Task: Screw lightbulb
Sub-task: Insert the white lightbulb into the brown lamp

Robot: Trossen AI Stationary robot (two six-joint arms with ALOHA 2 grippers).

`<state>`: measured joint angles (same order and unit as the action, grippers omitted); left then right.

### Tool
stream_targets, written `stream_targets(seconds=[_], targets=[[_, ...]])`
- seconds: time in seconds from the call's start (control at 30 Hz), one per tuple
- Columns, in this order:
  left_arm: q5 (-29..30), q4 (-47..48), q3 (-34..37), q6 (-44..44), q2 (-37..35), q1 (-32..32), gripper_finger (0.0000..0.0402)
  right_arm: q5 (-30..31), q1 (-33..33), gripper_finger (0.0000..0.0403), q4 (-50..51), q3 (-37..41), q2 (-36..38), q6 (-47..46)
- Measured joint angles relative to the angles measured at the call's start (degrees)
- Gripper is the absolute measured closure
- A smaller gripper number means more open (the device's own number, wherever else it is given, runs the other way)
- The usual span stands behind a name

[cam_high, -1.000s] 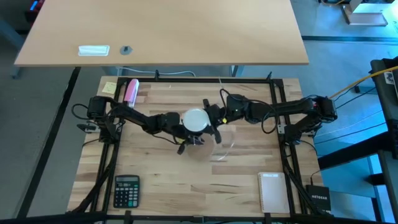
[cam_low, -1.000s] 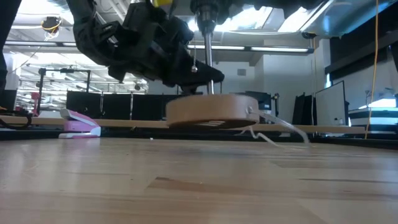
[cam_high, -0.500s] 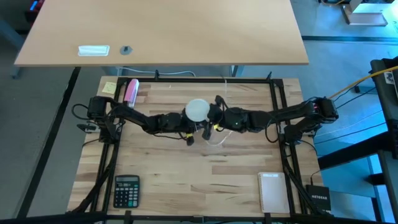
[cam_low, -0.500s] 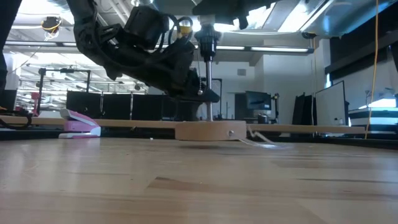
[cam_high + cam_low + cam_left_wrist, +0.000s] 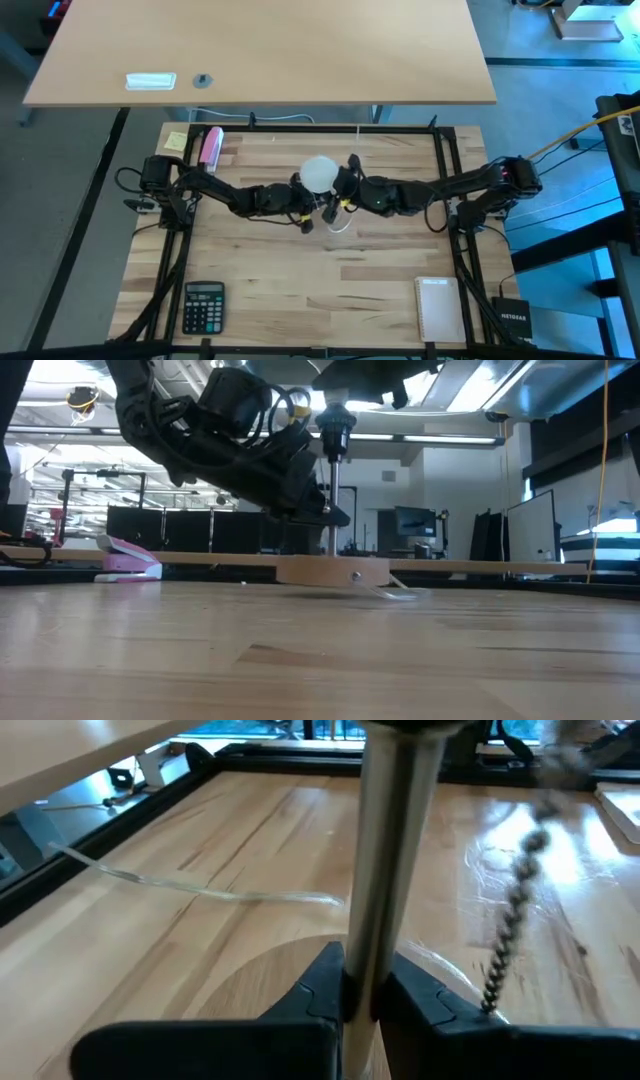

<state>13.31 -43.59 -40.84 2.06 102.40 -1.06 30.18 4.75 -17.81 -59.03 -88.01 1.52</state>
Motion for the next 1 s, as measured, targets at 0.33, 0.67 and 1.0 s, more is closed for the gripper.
stream_targets(seconds=[0.33, 0.67, 1.0], targets=[[-0.8, -0.8, -0.1, -1.0, -0.3, 0.1, 0.0375, -6.8, -0.1, 0.0134, -0.8, 0.3, -0.2, 3.7], [-5.5, 0.8, -0.1, -2.9, -0.2, 0.1, 0.0375, -17.8, 0.0, 0.0100, 10.4, 0.1, 6.3, 3.6], [-28.6, -2.6, -0.1, -5.8, -0.1, -0.6, 0.0375, -32.6, -2.7, 0.0099, 18.2, 0.1, 13.9, 5.1]])
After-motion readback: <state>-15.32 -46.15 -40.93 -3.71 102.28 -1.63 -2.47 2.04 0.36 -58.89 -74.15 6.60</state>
